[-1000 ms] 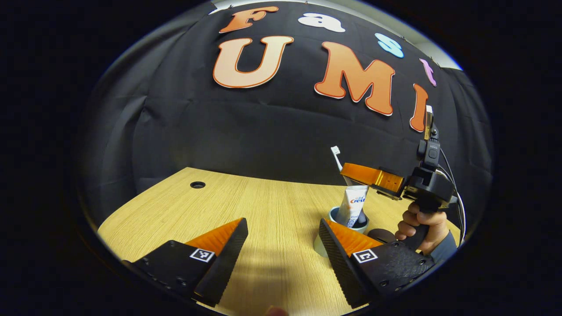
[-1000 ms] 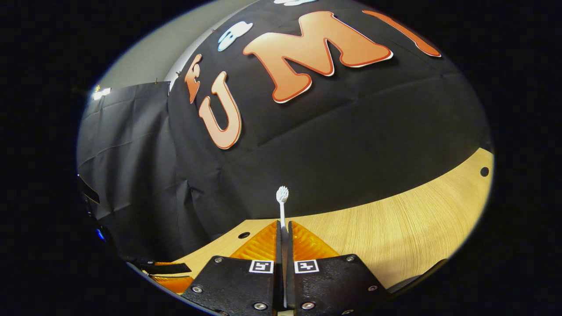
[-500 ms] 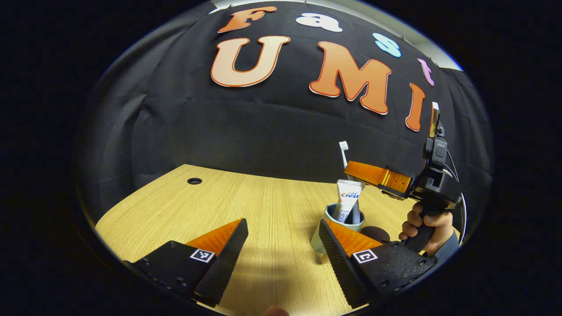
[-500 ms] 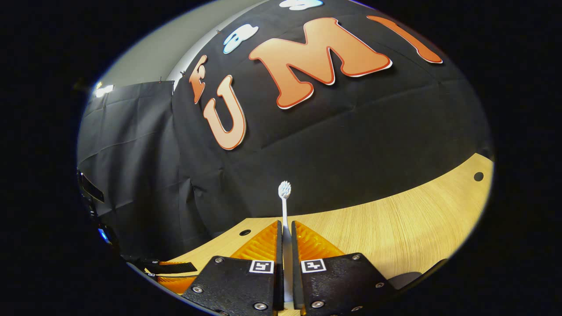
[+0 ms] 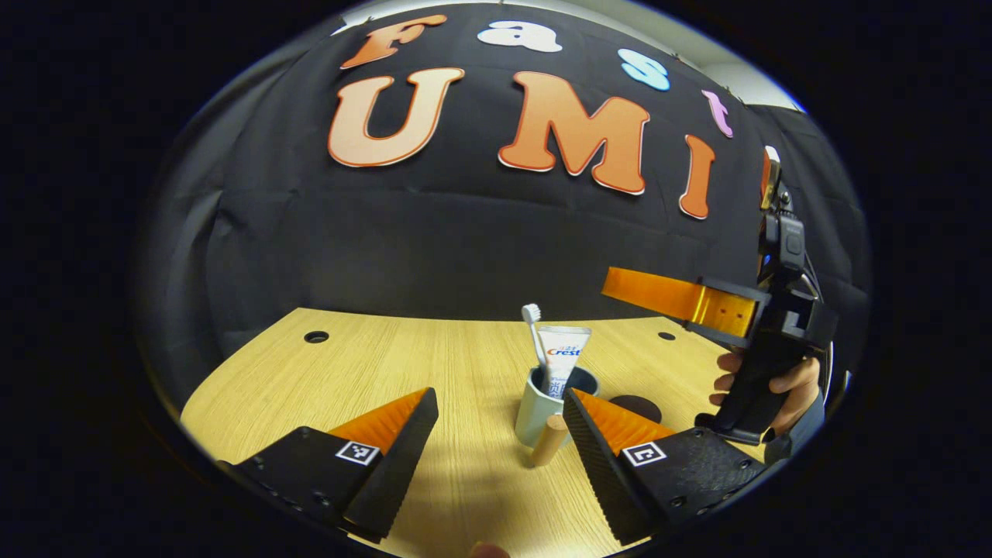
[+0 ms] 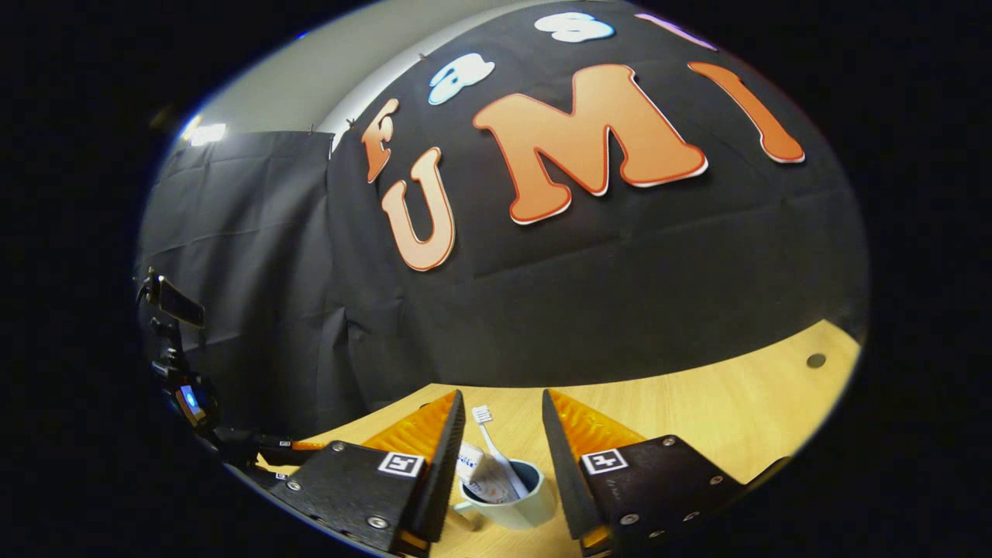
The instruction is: Put the toothbrush and toothpaste on the desktop into the cup, then pick up the cup and place it on the coaster on the desktop.
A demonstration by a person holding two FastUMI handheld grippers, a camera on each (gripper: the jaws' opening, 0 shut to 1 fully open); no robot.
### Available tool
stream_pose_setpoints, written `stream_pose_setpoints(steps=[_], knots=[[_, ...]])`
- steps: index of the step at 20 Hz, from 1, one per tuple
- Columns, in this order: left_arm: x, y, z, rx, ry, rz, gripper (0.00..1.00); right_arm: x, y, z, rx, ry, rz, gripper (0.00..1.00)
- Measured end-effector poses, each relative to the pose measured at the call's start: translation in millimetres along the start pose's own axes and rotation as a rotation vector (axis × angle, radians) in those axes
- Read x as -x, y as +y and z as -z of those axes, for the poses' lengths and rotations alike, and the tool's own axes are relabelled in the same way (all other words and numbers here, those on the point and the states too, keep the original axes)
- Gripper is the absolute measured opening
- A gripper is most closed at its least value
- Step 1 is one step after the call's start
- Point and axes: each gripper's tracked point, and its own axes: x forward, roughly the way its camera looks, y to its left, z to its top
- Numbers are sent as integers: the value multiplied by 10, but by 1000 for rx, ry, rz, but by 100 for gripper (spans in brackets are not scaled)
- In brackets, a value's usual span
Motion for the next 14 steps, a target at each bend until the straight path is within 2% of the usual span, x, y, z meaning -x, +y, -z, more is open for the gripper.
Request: stream_pose_setpoints(steps=[1,3,5,6,8,14], knots=[[-26,-36,-6,-9,14,13,97,63,-33,-67,19,-4,16,71],[-30,-85,4,-33,44,28,98,208,-54,-196,48,-17,35,84],[-84,-209,-18,-31,78,78,97,360,-84,-307,80,-27,56,91],[-156,-310,-45,-19,95,126,97,445,-107,-363,100,-34,68,93],[-247,-405,-22,-9,160,174,97,605,-166,-434,128,-31,98,96],[-507,-586,109,-98,337,223,97,1116,-298,-523,128,-42,142,97]])
